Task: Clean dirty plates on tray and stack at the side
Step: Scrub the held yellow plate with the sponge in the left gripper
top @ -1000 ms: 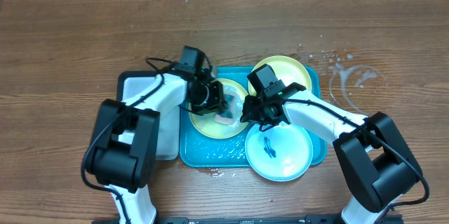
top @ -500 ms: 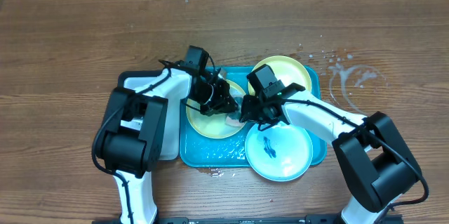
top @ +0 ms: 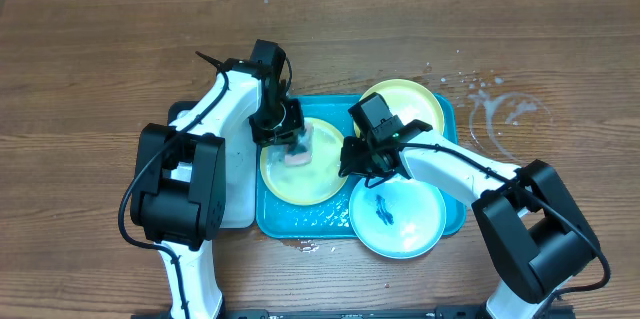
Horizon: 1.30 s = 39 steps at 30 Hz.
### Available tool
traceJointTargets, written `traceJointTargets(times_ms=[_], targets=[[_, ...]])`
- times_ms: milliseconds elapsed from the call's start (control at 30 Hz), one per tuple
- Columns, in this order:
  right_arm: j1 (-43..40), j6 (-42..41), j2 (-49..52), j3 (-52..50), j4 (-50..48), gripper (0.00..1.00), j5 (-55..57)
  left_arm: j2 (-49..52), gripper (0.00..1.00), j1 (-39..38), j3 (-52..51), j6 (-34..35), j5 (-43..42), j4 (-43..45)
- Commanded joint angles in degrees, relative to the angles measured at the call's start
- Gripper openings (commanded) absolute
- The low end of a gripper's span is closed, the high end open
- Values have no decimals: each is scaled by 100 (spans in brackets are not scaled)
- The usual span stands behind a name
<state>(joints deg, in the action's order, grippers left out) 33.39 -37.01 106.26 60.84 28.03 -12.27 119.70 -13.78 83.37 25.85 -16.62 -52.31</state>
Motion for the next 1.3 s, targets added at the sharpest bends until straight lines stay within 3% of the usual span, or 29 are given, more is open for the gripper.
traceJointTargets(times_ms=[0,167,367,567,767,1000,1267], targets=[[15,101,28,-90,94,4,-15,275,4,87,-90,-348,1486,-656],[15,103,28,-90,96,4,-17,275,4,-101,-90,-1023,1064,-1169],[15,103,28,-90,96,4,-15,275,4,-507,-87,-2225,-750,-1180],[15,103,28,-90,116,4,-15,275,4,-737,-87,-2583,-1902,-1067],[15,103,28,-90,142,4,-15,225,4,-448,-26,-1904,-1167,-1025],[15,105,28,-90,138,4,-13,-476,4,-33,247,-1676,-647,-1182],[15,448,26,-50,317,4,-59,-1843,4,37,459,-1021,1429,-1834]])
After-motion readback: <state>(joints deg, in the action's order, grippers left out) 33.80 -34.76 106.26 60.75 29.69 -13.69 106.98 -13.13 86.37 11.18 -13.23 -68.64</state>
